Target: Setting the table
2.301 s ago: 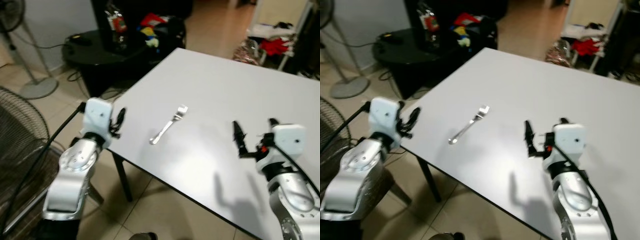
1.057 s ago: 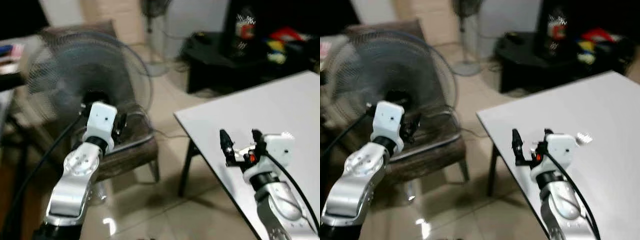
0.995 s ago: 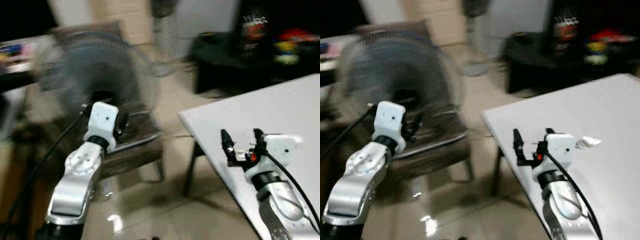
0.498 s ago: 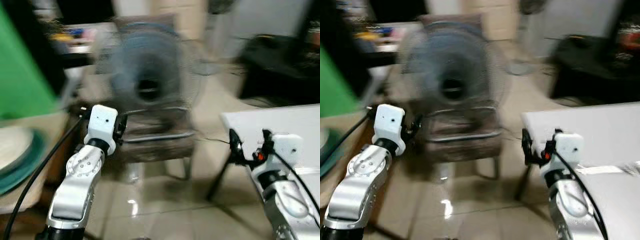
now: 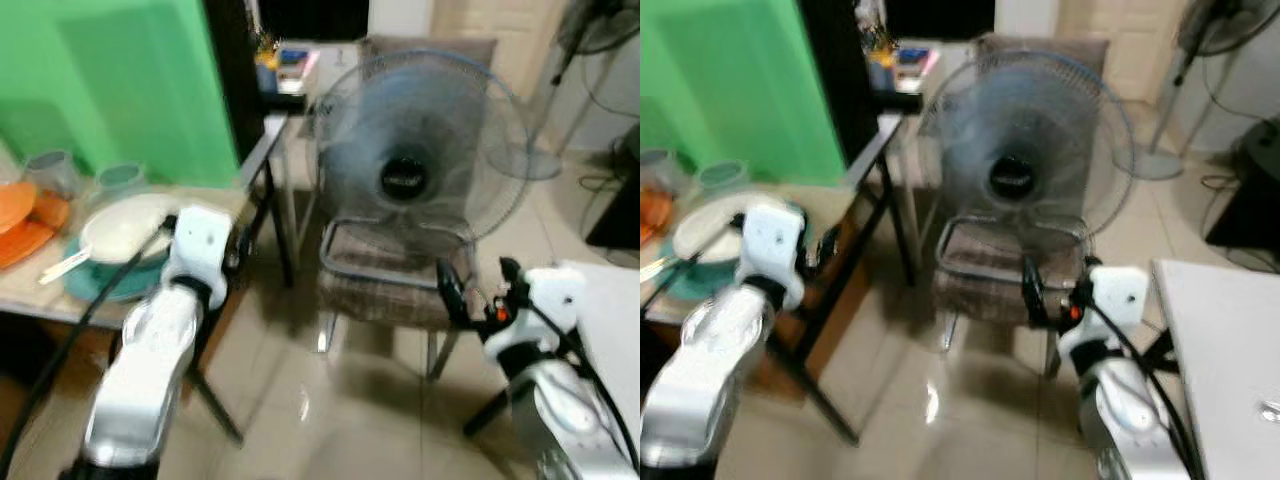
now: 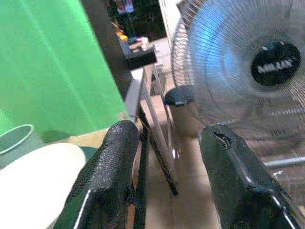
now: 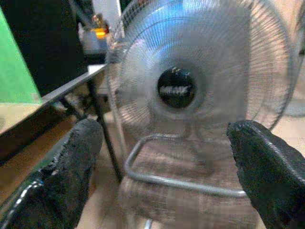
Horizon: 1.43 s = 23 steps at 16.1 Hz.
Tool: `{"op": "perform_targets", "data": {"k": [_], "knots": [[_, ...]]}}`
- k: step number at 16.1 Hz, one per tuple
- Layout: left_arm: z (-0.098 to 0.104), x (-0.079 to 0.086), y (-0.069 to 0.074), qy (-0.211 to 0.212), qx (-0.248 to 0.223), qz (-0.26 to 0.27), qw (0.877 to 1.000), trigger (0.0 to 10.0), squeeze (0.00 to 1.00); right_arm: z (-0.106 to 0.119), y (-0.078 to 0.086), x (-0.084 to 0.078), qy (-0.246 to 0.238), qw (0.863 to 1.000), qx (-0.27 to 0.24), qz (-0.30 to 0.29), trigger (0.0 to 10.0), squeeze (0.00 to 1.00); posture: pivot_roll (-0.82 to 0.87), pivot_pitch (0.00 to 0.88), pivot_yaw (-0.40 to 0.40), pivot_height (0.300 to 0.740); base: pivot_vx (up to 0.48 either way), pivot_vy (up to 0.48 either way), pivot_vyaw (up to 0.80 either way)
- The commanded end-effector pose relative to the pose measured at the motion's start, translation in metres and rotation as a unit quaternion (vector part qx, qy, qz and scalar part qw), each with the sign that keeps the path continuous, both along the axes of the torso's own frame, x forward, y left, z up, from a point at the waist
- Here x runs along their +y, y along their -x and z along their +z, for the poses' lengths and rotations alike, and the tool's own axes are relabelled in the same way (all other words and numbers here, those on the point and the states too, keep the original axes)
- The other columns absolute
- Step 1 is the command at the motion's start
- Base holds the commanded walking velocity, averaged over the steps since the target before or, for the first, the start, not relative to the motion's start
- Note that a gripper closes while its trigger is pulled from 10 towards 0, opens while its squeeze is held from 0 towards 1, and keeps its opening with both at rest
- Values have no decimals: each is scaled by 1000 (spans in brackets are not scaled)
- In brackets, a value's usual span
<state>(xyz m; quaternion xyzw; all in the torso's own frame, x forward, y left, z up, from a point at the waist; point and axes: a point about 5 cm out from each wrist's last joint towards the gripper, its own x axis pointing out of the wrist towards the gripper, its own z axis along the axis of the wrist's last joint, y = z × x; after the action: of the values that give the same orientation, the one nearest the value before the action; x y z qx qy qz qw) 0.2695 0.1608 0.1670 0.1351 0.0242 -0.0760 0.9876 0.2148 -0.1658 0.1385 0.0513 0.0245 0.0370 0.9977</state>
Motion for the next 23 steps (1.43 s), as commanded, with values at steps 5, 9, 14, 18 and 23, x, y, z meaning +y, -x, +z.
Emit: {"op": "perform_targets", "data": {"k": [5,9,14,18,23], "knots": [[-1,6,0,0,13,8,1000,10000,0,-4,-6,-8,8,999,11,-51,10000,0,76,0,22,740,0,413,0],[3,4,-2,-8,12,1,1000,10000,0,-3,-6,-11,41,997,11,-58,10000,0,83,0,17,740,0,449,0],[4,10,-4,2,20,6,1000,10000,0,-6,-11,-6,18,998,28,-58,10000,0,100,0,8,740,0,480,-193],[4,1,-6,30,29,-12,999,10000,957,-1,-12,-5,-18,998,25,-58,10000,0,92,0,10,740,0,480,-347],[2,5,-9,11,28,1,1000,10000,867,1,-13,-7,-33,998,26,-50,10000,0,76,0,14,740,0,480,-554]]}}
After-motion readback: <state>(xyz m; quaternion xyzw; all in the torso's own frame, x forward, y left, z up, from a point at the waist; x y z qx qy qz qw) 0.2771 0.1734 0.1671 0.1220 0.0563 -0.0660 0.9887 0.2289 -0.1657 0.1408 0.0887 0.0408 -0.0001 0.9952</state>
